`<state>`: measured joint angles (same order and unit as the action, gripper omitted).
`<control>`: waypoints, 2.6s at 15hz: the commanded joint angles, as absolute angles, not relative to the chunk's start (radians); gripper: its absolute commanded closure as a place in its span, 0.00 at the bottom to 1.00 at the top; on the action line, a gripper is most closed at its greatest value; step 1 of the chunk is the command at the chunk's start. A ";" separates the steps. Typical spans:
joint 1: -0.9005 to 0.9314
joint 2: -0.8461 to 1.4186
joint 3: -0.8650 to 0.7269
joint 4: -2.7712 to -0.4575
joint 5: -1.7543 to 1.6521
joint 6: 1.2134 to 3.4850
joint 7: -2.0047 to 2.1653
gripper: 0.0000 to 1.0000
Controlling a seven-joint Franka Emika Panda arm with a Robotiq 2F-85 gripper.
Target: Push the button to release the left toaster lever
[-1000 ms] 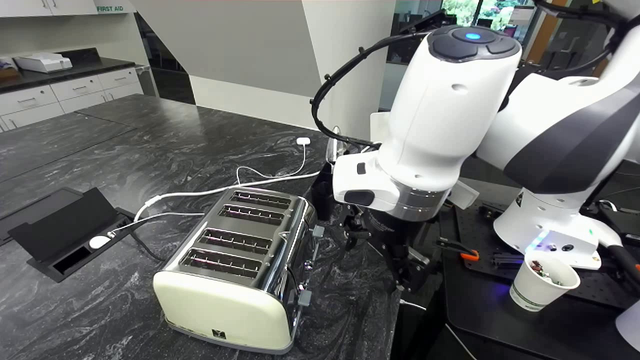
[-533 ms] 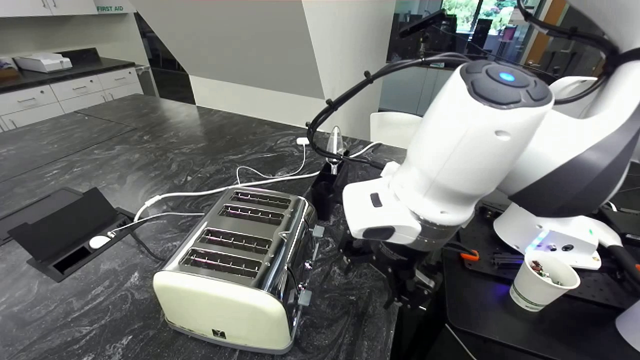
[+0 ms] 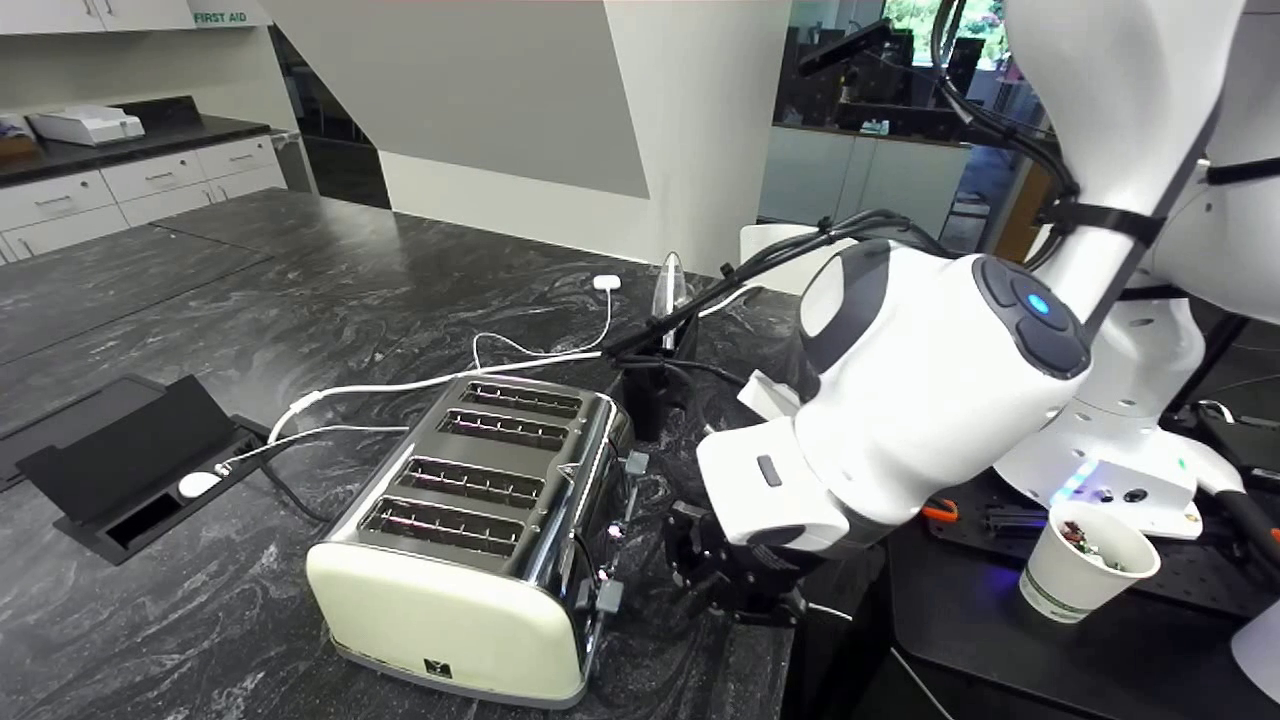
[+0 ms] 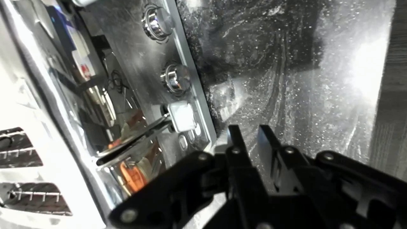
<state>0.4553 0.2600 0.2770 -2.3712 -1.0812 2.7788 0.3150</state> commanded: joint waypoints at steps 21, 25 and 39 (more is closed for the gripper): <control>0.573 0.452 0.214 -2.222 -1.516 2.716 0.845 1.00; 0.547 0.482 0.262 -2.188 -1.611 2.602 0.942 1.00; 0.521 0.580 0.337 -2.131 -1.682 2.406 1.012 1.00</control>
